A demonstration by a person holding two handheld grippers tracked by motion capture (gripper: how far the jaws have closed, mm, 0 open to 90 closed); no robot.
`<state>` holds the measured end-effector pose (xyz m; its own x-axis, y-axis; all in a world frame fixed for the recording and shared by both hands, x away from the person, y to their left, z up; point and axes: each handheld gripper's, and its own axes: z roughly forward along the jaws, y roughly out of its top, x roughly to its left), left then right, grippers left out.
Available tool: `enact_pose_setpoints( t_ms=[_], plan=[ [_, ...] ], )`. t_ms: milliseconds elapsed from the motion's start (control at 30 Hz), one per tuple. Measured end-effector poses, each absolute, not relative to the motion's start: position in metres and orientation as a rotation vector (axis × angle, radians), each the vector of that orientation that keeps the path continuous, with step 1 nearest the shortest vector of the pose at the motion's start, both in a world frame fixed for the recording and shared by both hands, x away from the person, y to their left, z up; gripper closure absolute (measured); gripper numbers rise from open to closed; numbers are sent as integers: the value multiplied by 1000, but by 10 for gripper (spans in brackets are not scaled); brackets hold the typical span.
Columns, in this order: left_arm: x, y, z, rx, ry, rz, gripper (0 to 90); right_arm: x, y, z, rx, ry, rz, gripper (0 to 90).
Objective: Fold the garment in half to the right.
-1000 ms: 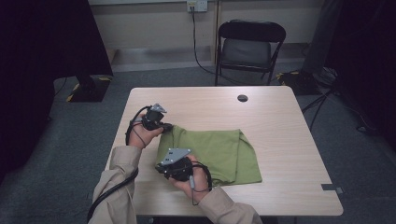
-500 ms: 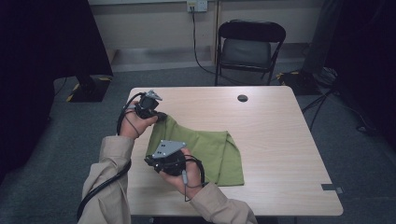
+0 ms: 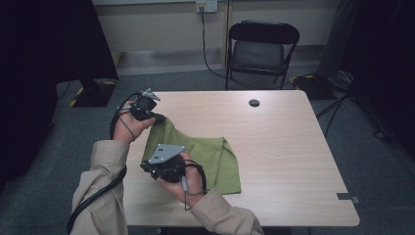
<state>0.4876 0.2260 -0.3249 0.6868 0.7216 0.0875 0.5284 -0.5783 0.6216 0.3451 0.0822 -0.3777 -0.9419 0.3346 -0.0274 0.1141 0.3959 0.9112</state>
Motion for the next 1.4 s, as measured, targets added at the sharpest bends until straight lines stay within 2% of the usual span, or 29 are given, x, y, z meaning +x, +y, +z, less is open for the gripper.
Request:
enact_pose_setpoints(
  t_ms=[300,733,1400],
  plan=[
    [487,225,-321,2320,952,423,877,343,83,-375,395,2440,1591,850],
    [499,181,-322,2366,908,391,876,348,49,-373,441,2404,1596,849],
    [508,136,-325,2447,844,361,876,351,7,-385,503,2393,1577,850]
  ],
)
